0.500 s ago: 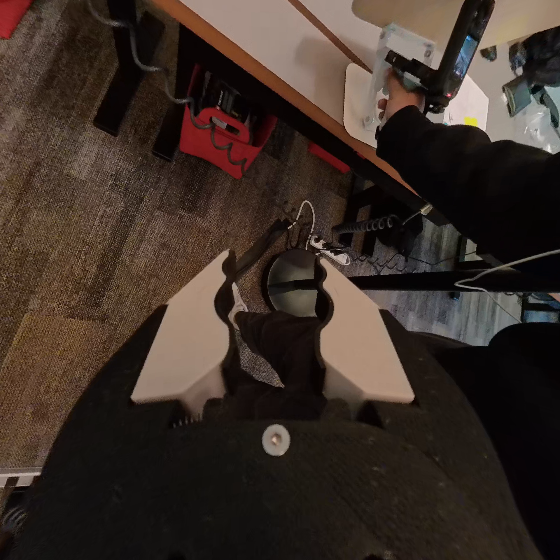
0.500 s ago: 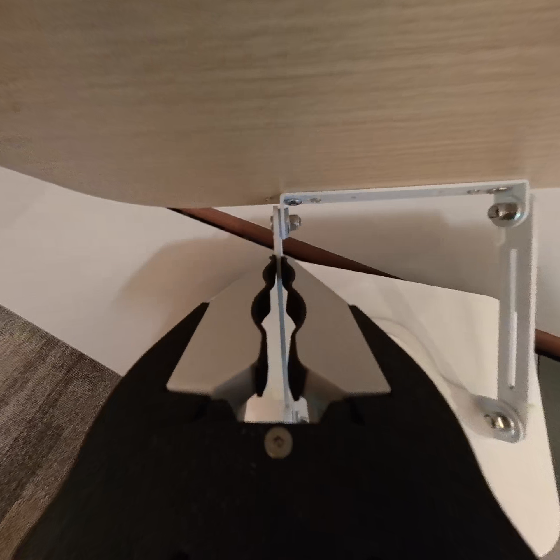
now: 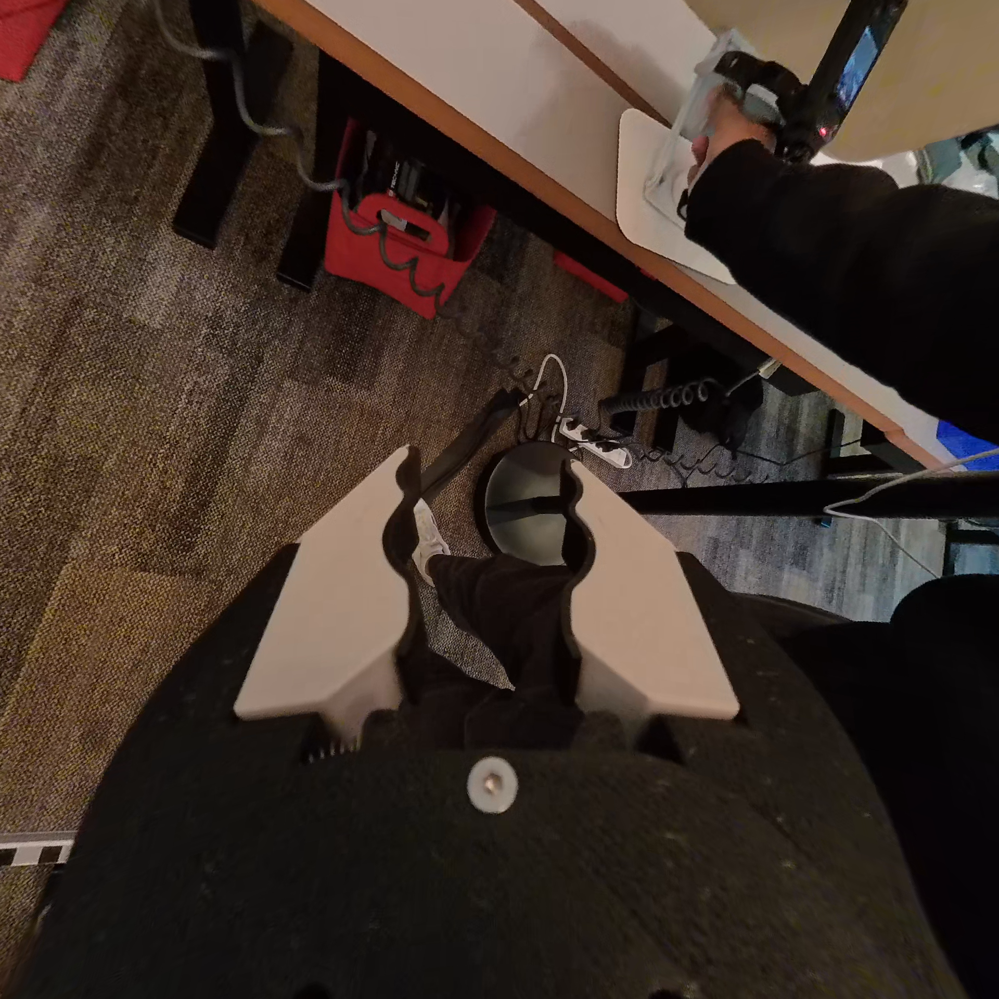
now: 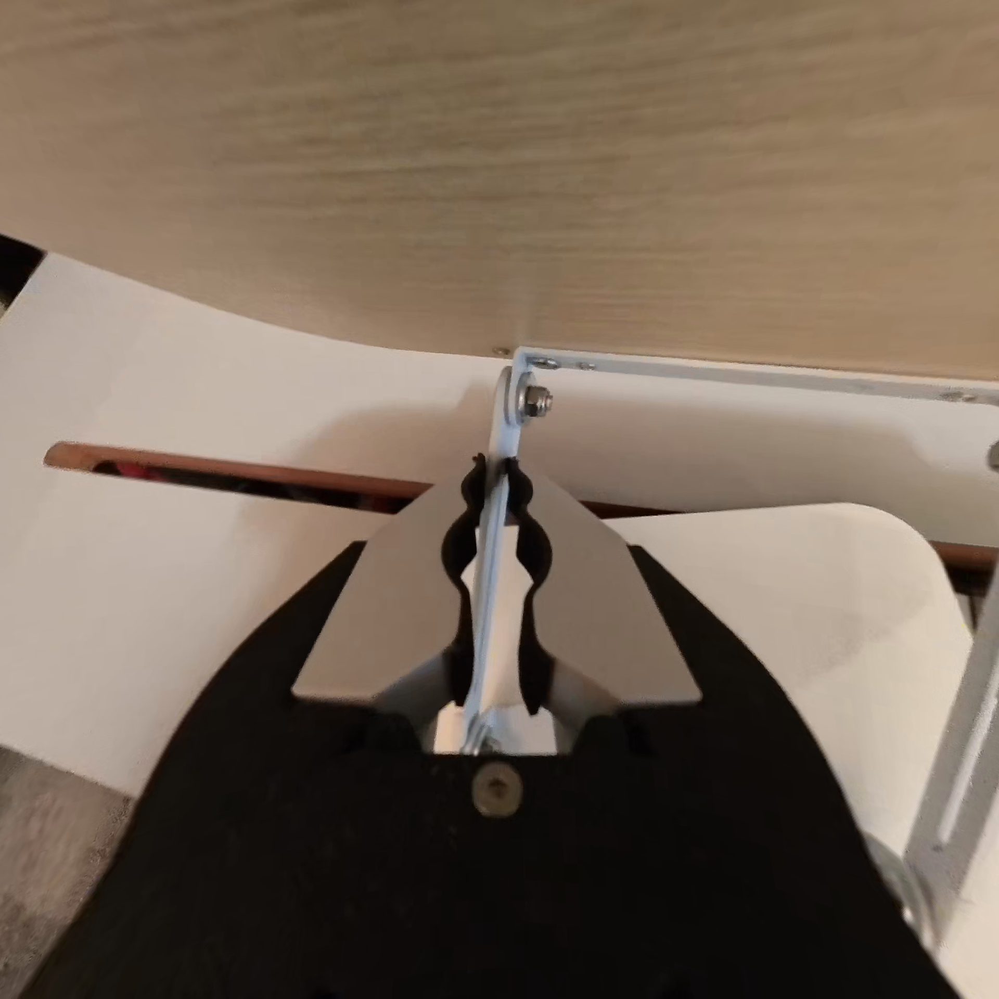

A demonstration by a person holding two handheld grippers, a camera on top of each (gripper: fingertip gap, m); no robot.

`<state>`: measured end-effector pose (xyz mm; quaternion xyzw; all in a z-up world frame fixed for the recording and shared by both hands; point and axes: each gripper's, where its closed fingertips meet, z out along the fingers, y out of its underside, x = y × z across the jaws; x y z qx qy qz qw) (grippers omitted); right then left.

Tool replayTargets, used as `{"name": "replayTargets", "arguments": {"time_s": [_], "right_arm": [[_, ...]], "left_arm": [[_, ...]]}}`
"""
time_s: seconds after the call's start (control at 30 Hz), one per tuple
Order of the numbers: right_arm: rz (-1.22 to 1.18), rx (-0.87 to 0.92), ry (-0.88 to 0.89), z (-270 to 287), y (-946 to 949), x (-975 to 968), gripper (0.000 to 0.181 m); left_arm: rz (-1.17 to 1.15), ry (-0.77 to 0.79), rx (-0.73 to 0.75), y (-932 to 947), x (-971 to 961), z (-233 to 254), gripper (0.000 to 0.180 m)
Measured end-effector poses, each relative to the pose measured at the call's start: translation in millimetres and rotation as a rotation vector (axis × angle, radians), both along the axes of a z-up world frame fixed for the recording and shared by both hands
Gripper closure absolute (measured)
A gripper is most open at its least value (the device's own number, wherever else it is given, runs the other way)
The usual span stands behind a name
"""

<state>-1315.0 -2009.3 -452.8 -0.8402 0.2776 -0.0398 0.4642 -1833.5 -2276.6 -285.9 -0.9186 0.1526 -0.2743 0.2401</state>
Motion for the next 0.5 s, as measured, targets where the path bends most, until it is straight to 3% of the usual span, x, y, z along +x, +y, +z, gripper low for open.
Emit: {"name": "replayTargets", "arguments": {"time_s": [0.3,0.5], "right_arm": [[-0.298,0.039,0.009,1,-9,47,0.172],[-0.265,0.018,-0.031,1,-8,47,0.171]], "left_arm": [[0.056,0.007,-0.019,-3,-11,-6,0.13],[0.082,-0.006,-0.045,-7,-14,-12,0.13]]}}
